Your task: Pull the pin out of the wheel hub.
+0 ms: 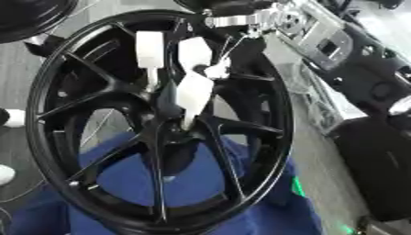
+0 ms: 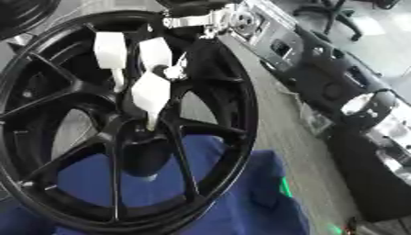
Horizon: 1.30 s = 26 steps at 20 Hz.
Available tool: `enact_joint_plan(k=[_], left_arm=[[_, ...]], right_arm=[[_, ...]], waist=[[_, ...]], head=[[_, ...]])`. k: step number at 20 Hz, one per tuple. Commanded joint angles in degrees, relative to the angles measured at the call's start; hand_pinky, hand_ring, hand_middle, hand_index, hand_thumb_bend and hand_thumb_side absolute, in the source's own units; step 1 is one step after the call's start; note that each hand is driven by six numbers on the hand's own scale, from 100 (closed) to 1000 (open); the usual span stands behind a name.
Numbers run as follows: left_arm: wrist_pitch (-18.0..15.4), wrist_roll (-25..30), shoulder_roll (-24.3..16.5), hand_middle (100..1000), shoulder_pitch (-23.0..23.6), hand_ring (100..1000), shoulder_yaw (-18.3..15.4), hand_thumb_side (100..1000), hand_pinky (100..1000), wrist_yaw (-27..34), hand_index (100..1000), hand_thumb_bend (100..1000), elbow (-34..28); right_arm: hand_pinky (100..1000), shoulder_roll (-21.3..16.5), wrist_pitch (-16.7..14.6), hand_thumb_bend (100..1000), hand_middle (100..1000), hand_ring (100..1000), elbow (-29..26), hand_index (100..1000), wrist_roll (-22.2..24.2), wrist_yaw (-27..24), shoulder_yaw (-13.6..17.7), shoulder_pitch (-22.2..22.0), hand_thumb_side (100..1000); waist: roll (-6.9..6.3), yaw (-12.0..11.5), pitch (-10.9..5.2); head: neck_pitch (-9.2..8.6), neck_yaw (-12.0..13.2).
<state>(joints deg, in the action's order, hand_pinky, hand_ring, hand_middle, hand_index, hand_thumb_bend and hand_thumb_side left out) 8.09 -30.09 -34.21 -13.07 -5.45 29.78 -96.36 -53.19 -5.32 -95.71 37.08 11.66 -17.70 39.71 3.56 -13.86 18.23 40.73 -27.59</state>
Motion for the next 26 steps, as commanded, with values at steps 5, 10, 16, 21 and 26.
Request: enact_joint_plan(k=[5,10,16,21,26], left_arm=[[0.3,0.2,-1.1,639,-0.2,698,-0.4,779,472,-0.2,674,100,-0.6],[0.5,0.4,-1.0,639,-0.2,698,-0.2,780,473,-0.3,673,100,-0.5],[0.8,0.7,-1.1,639,-0.2,699,0.0,779,474,-0.6,670,100,-0.4],[1.0,0.9,-1.0,640,-0.2,700,0.2,777,475,-0.9,669,100,-0.2],[1.1,0.9,-1.0,640,-0.2,701,0.1,776,477,-1.0,669,100,-0.2]], right_arm=[[996,-1.1,0.0,193,851,881,1.1,930,-0.3,1.2,1.0,0.3,464],[964,-1.0,0.0,149,791,821,1.4,895,0.8,0.4,0.8,0.3,419],[923,-1.1,2.5,100,647,778,0.9,814,2.2,-4.0,1.2,0.6,318],[901,-1.0,5.0,100,584,752,1.0,748,2.0,-7.1,1.5,0.8,269],[878,-0.9,7.2,100,515,712,1.2,670,1.0,-8.4,1.4,0.8,246]], waist=[[-0.19,-0.1,-0.58],[-0.22,-0.1,-0.57],[-0.32,0.0,-0.64],[-0.33,0.0,-0.61],[-0.26,-0.1,-0.52]], head=[[-0.75,-0.3],[-0.72,-0.3],[-0.98,-0.4],[-0.93,-0.7],[-0.67,-1.1]])
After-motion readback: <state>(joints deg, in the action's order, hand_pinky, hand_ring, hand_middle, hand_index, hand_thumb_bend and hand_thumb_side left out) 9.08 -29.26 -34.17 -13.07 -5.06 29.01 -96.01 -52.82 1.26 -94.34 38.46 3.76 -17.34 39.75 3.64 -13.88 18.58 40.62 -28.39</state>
